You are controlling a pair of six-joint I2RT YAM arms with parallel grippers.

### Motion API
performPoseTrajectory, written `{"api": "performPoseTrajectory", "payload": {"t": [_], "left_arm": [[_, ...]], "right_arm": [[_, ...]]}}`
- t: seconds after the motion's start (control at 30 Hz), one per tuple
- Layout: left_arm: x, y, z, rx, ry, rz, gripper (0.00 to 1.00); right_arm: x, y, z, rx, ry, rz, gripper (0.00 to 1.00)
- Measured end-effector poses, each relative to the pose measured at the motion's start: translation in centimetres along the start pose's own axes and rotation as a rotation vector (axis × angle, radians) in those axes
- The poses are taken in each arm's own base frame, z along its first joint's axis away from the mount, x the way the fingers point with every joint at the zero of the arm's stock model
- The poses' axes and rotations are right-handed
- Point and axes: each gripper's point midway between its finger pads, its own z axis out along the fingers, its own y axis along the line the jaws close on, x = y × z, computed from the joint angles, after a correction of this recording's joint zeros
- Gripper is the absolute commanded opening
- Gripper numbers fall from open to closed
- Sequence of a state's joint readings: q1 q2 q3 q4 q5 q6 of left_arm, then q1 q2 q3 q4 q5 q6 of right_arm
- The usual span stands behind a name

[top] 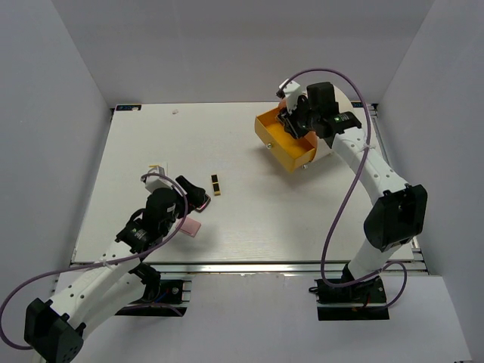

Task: Organize the makeup

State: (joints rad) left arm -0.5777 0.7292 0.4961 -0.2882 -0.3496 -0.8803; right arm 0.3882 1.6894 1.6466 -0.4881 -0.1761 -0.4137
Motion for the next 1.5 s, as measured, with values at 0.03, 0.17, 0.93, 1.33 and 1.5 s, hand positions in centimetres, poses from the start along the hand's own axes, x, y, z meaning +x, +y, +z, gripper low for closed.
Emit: {"api": "performPoseTrajectory", "payload": {"t": [0.03,0.17,0.93,1.33,1.5], "left_arm": [[0.0,0.0,0.1,0.000,0.002,0.001,0.98],[0.2,-0.2,0.3,0.005,0.010,0.009,0.98],[0.8,-0.4,0.7,0.015,0.034,0.025,0.98],[1.2,-2.2,2.8,0.006,0.108,0.117,0.97],[1.0,-3.2,4.0,-0.003,0.132,0.169,0.97]], "right_arm": [[0.5,-0.2,0.1,0.010,0.013,0.003,0.14],[2.5,-0.2,0.6,0.027,0.068,0.007,0.33],[0.5,3.0,-1.3,-0.151,-0.037,-0.040,0.41],[1.2,10.7,-9.4,-0.343,-0.292,-0.076,0.32],[5.2,12.8,-9.8,-0.361,-0.270,-0.045,0.41]]}}
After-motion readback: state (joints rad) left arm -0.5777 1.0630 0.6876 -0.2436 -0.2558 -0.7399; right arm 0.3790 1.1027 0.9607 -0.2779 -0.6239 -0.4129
